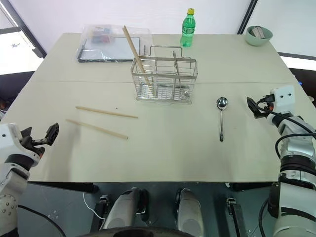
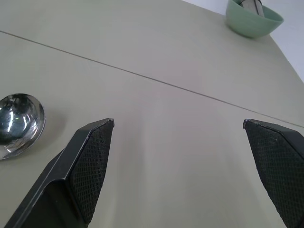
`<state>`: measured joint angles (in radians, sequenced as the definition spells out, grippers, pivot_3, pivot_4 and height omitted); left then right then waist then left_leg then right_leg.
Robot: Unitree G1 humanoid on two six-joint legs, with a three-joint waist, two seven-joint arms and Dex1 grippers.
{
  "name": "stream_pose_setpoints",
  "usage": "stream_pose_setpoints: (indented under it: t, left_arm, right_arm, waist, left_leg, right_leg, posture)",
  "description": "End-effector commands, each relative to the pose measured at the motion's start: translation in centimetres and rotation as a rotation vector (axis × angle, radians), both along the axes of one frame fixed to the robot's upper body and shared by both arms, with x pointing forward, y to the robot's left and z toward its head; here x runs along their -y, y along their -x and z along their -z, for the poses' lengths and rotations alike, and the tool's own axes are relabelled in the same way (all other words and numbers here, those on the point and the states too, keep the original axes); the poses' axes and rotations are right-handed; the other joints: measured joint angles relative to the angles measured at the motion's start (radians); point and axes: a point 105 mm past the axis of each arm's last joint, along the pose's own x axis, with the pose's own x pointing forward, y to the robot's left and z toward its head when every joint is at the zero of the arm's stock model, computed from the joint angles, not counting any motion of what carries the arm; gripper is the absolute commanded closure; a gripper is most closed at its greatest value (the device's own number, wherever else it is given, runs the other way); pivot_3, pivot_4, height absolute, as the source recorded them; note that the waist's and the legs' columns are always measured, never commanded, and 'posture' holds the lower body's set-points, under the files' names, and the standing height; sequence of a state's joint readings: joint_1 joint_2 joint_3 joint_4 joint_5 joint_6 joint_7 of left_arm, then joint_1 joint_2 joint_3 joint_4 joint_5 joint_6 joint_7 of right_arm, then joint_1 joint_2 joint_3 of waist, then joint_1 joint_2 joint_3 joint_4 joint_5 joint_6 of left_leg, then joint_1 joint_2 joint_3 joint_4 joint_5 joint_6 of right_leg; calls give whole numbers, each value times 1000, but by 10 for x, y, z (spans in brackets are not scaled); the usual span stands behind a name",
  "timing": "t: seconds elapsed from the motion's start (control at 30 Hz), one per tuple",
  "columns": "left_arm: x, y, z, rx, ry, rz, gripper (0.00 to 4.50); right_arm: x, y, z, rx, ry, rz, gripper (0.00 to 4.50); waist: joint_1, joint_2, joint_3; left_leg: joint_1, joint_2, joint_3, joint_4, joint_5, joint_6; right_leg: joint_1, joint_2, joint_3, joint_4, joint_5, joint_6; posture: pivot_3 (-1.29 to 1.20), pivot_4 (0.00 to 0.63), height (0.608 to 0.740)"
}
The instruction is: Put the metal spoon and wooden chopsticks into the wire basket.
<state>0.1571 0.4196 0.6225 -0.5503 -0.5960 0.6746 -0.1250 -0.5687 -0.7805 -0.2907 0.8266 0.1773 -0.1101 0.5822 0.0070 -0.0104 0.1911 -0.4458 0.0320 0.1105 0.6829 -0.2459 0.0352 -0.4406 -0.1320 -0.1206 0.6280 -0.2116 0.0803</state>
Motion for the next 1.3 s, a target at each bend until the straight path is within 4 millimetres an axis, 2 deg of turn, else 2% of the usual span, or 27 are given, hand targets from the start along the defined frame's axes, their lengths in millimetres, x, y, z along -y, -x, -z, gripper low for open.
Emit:
stream_pose_setpoints:
  t: [0.03,0.17,0.23,0.3,0.43,0.6,0.73,0.77,0.83,0.97,1.07,1.2,1.3]
  left_arm:
    - [5,0,-26,68,-5,82,0]
    - [27,-10,-51,94,42,272,0]
    - [56,-20,-77,131,47,455,0]
    - [87,-23,-93,127,22,632,0]
    - [144,-15,-101,38,-73,975,0]
    - [188,0,-106,18,-143,1255,0]
    - [200,-2,-107,18,-142,1330,0]
    - [202,-1,-107,12,-143,1356,0]
    - [205,-3,-107,7,-143,1389,0]
    - [208,-8,-108,13,-148,1408,0]
    - [210,-16,-112,26,-148,1403,0]
    - [211,-19,-118,48,-149,1397,0]
    - [213,-20,-124,66,-130,1391,0]
  right_arm:
    - [6,-2,-37,63,57,-13,43]
    - [3,-4,-50,45,114,-65,43]
    - [-2,-8,-61,25,151,-113,43]
    - [-7,-12,-64,-29,169,-155,43]
    - [-26,-19,-61,-209,66,-259,43]
    - [-60,-14,-63,-347,97,-405,43]
    - [-79,-9,-75,-326,384,-537,43]
    - [-78,-11,-78,-324,593,-573,43]
    - [-79,-15,-84,-332,873,-626,43]
    - [-85,-21,-86,-366,1242,-728,43]
    - [-108,-26,-75,-405,1545,-886,43]
    - [-119,-26,-56,-489,1771,-1045,43]
    - [-127,-29,-46,-514,1861,-1109,43]
  waist:
    - [-1,0,0]
    - [0,0,0]
    - [2,0,0]
    - [1,0,0]
    - [-4,1,0]
    - [-5,3,2]
    - [-5,4,2]
    - [-5,5,2]
    - [-12,6,4]
    - [-24,6,4]
    - [-28,6,5]
    - [-31,6,5]
    - [-27,6,5]
  left_leg:
    - [0,0,0,0,0,0]
    - [0,0,0,0,0,0]
    - [1,0,0,0,0,0]
    - [0,0,0,1,0,-1]
    - [1,-1,0,0,3,-3]
    - [1,0,1,-1,5,-5]
    - [1,0,1,-1,5,-5]
    - [1,0,1,0,5,-5]
    - [1,0,1,0,5,-5]
    - [1,-1,2,-1,6,-7]
    - [1,0,2,-2,8,-9]
    - [1,0,1,-1,9,-10]
    - [1,1,1,-1,9,-11]
  right_leg:
    - [0,0,0,0,0,0]
    - [0,0,0,0,0,0]
    - [1,0,0,0,0,0]
    - [0,0,0,0,0,0]
    - [1,0,0,1,0,1]
    - [0,1,0,2,1,3]
    - [0,1,0,2,2,5]
    - [0,2,0,2,2,5]
    - [-1,2,1,2,1,5]
    - [-1,3,2,2,0,4]
    - [-2,4,3,2,0,4]
    - [-2,5,4,3,1,5]
    - [-2,5,4,3,1,5]
  posture:
    - [0,150,707]
    - [0,150,707]
    - [0,150,707]
    - [0,150,707]
    - [0,150,707]
    - [0,150,707]
    - [0,150,707]
    - [0,150,707]
    - [0,150,707]
    - [0,150,707]
    - [0,150,707]
    - [0,150,707]
    - [0,150,707]
